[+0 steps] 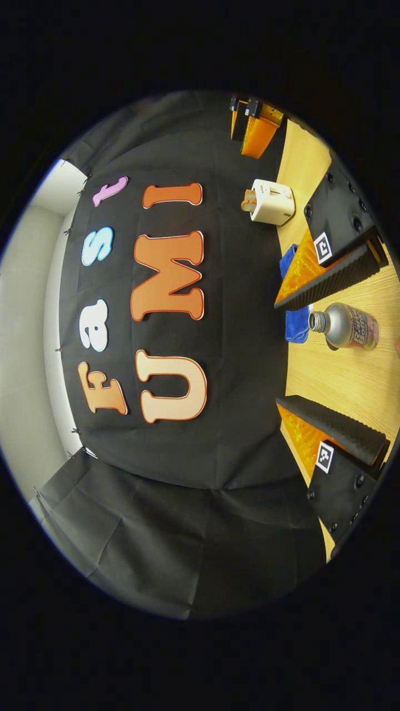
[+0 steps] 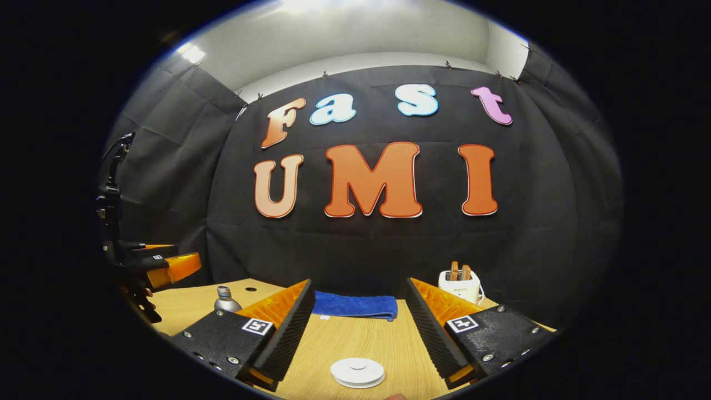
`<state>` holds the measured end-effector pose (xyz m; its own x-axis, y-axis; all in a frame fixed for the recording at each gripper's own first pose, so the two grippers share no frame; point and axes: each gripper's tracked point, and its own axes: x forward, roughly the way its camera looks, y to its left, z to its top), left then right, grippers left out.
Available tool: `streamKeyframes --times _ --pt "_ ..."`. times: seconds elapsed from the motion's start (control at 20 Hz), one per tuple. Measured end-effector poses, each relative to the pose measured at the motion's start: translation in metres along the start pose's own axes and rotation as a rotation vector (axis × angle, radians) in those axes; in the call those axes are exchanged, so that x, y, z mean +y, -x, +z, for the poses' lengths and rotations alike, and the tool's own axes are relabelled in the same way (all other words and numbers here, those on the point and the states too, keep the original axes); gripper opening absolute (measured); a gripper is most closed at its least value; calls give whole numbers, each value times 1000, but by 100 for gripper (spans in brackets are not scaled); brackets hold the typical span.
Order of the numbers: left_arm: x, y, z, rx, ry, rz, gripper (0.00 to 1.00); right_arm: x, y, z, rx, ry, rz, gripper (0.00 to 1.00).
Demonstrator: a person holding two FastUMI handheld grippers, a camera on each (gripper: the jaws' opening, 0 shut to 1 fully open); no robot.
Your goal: Open the teacup lid with one hand, grasp the water bottle and pour water into the teacup with the other hand; after pouring, place the water bottle on the coaster and then close the teacup lid.
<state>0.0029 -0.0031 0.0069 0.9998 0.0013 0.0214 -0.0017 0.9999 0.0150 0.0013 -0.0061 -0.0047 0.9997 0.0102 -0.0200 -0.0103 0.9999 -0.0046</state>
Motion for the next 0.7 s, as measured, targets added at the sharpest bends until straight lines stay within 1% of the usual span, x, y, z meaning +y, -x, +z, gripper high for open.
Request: streamKeyframes --times 0.25,0.3,0.35,0.45,0.55,0.6,0.65,0.7 --pt "1 2 -4 6 7 5 97 -2 -3 -19 41 21 2 98" --pt "0 2 -5 8 7 2 100 0 -3 -26 54 22 7 98" --pt "0 2 -8 12 6 2 97 1 -4 -32 67 23 12 98" --pt "1 3 -12 20 -1 5 97 5 -8 -45 83 23 32 98" --pt "-1 4 -15 25 -2 2 97 5 -15 -68 119 11 45 95" --pt "0 4 -16 28 -4 3 100 3 -18 -83 159 0 41 91" --pt "1 5 -18 31 -8 5 97 3 -20 -95 193 -9 43 89" --pt "3 5 -19 34 -11 9 100 3 -23 -105 221 -18 41 87"
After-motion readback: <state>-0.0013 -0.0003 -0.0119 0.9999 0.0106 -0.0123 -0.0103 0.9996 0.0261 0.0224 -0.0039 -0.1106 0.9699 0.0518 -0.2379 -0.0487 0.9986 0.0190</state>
